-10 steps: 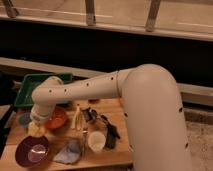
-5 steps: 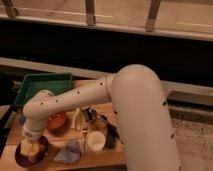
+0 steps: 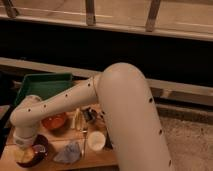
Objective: Place apple in purple bowl
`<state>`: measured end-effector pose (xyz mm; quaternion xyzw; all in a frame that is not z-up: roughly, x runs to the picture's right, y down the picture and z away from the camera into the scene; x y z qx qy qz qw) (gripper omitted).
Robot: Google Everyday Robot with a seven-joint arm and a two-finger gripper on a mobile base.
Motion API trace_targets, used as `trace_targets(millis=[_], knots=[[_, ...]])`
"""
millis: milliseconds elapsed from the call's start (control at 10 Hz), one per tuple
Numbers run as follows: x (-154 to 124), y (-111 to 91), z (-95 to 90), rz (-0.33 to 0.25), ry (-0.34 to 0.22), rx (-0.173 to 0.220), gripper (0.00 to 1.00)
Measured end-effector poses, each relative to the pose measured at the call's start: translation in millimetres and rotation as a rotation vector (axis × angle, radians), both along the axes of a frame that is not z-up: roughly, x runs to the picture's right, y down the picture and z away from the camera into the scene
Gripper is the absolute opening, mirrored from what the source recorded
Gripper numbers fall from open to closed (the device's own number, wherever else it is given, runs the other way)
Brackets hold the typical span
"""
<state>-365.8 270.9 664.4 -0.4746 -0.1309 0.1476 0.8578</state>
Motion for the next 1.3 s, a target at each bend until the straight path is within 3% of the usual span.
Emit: trace_targets(millis=[100, 200, 800, 1100, 1300], knots=[[9, -23, 3.8, 0.016, 0.019, 0.040, 0.75], [12, -29, 6.3, 0.021, 0.025, 0.045, 0.80], [13, -33, 12.4, 0.030, 0.032, 0.040, 0.80], [17, -61, 16.8, 0.055, 0.066, 0.107, 0.80], [29, -101, 23.1, 0.125, 0.120, 0.198, 0.80]])
